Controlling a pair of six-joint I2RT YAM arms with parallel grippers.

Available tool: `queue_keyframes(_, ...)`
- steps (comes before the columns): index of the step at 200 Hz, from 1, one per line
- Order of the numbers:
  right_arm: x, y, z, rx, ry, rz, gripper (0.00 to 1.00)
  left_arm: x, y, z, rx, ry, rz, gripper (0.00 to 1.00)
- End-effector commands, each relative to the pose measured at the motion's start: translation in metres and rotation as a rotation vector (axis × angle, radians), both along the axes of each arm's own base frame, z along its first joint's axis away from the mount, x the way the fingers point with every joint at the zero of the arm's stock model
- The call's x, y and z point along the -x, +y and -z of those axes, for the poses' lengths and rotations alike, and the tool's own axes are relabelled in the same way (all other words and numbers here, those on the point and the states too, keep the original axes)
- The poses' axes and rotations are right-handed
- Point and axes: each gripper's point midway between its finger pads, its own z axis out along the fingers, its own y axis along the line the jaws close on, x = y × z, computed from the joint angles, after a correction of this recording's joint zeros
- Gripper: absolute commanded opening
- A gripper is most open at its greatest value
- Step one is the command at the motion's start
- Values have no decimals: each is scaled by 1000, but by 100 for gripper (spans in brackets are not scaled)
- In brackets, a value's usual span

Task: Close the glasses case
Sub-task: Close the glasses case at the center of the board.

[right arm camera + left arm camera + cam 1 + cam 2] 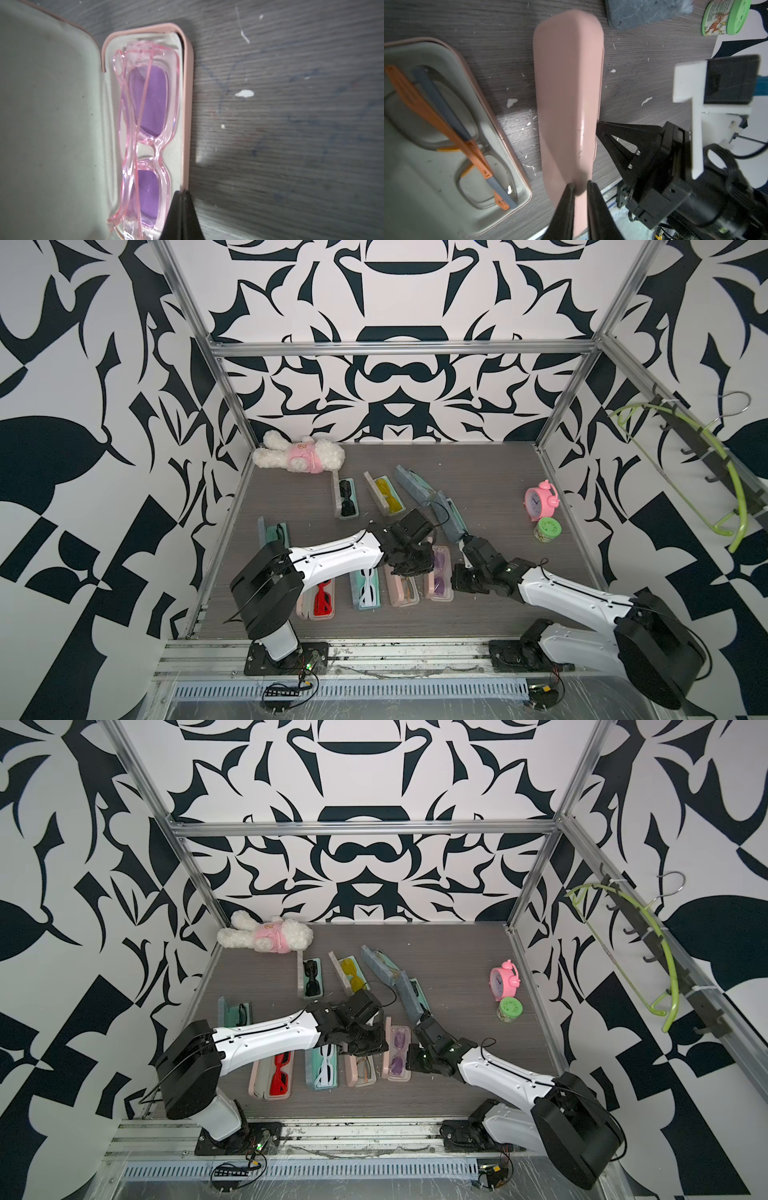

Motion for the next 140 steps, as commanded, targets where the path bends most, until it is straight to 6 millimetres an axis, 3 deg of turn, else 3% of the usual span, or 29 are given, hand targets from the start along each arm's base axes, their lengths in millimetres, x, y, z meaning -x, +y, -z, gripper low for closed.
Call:
queue_keyframes(1,8,-14,9,65,29,17,0,7,-1,12,-13,21,27,17)
queue_keyframes(140,10,-16,9,70,28,22,0,11,-6,13,-3,22,36,13)
